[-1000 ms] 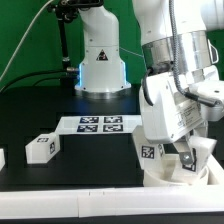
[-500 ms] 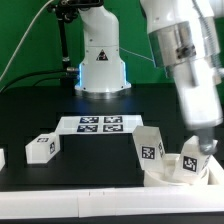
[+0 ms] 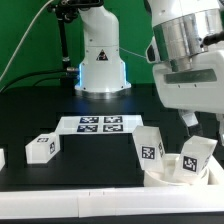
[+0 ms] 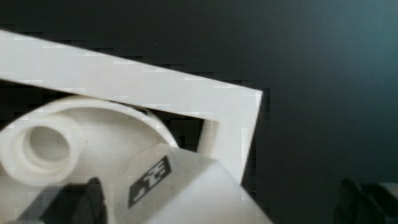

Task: Assemble stool

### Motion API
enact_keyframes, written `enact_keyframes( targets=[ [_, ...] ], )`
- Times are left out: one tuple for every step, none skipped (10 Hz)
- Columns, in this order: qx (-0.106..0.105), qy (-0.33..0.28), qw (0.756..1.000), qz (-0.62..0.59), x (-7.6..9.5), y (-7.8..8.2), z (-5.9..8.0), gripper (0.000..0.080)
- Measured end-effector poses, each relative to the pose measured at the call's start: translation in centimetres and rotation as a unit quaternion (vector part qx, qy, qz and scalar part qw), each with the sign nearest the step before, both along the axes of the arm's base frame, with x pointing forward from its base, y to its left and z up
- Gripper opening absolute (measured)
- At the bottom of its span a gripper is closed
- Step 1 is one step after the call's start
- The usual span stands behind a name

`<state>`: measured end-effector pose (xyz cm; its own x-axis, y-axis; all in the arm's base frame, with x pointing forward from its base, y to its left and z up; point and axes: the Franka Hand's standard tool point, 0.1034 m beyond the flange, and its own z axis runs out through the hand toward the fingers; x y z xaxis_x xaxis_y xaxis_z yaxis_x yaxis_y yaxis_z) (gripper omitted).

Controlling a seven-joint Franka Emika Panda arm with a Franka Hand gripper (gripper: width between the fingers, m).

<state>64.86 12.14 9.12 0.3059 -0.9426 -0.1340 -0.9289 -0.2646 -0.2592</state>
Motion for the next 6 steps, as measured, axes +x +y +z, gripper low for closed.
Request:
enact_keyframes(
  targets=[
    [-0.029, -0.005, 0.995, 0.094, -0.1, 0.4, 0.5, 0.0649],
    [-0.052, -0.006, 0.981, 0.188, 0.2, 0.8, 1.7, 0.0649],
    [-0.064, -0.008, 0.966, 0.25, 0.5, 1.0, 2.4, 0.0649],
    [-0.092, -0.01, 0.932, 0.351, 0.4, 1.1, 2.8, 0.0649],
    [-0.119, -0.062, 0.924, 0.359, 0.9, 0.3, 2.8, 0.0649],
    [-0.126, -0.059, 0.913, 0.384, 0.1, -0.1, 2.4, 0.0649]
  ],
)
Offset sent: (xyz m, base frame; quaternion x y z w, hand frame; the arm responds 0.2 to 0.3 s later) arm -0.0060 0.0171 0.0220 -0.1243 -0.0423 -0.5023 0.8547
